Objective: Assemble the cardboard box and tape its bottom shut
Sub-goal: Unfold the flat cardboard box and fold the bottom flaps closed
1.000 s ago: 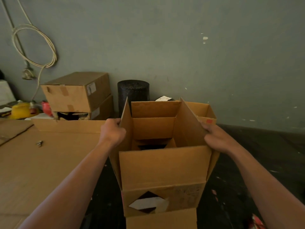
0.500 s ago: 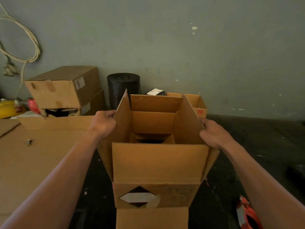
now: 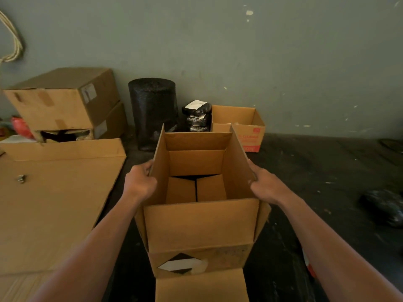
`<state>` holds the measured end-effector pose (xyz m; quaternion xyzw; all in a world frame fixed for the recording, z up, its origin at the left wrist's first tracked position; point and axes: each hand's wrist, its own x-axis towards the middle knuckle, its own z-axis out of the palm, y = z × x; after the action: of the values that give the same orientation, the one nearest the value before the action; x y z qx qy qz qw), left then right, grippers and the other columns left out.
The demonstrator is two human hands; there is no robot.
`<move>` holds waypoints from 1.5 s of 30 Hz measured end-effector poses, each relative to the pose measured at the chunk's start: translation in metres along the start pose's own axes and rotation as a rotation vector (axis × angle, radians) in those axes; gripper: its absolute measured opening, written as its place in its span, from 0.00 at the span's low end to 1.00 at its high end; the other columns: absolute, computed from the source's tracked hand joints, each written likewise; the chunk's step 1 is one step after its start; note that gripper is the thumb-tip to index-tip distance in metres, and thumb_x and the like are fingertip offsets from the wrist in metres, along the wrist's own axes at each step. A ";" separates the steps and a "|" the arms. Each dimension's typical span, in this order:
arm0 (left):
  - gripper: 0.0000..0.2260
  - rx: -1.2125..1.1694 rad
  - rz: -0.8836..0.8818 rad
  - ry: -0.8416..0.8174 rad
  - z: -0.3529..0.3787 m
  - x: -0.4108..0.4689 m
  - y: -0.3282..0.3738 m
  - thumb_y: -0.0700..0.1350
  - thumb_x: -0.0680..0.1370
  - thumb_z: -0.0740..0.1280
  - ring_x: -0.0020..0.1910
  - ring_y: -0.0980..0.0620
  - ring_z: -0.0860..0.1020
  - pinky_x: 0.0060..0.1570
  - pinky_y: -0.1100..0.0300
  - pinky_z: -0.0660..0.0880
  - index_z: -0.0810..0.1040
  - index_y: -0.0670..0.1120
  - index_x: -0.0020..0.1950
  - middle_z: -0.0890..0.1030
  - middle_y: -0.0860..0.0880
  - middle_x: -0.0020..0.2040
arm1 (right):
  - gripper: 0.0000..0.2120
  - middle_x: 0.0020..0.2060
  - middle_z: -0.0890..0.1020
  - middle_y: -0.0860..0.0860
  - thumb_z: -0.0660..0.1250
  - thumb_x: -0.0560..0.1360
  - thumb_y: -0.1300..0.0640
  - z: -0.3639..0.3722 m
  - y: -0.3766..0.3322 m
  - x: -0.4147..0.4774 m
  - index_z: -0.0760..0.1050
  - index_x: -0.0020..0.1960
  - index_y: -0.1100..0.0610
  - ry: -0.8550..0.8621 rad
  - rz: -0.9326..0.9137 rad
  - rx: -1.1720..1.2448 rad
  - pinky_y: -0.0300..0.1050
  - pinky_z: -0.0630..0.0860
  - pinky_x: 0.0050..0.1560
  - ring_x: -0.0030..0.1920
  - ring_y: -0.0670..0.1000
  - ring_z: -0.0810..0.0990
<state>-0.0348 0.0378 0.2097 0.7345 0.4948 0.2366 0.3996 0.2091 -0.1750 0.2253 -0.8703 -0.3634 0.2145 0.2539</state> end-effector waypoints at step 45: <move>0.37 0.076 -0.033 -0.135 0.037 0.088 -0.001 0.34 0.81 0.62 0.62 0.41 0.78 0.61 0.45 0.78 0.49 0.57 0.83 0.73 0.42 0.73 | 0.43 0.84 0.43 0.60 0.67 0.82 0.52 0.065 -0.075 0.219 0.41 0.85 0.54 0.075 -0.151 -0.537 0.73 0.45 0.79 0.83 0.63 0.39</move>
<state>0.0271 0.1054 0.1840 0.7551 0.4873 0.1610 0.4079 0.2743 0.0515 0.1783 -0.8842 -0.4614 0.0583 0.0427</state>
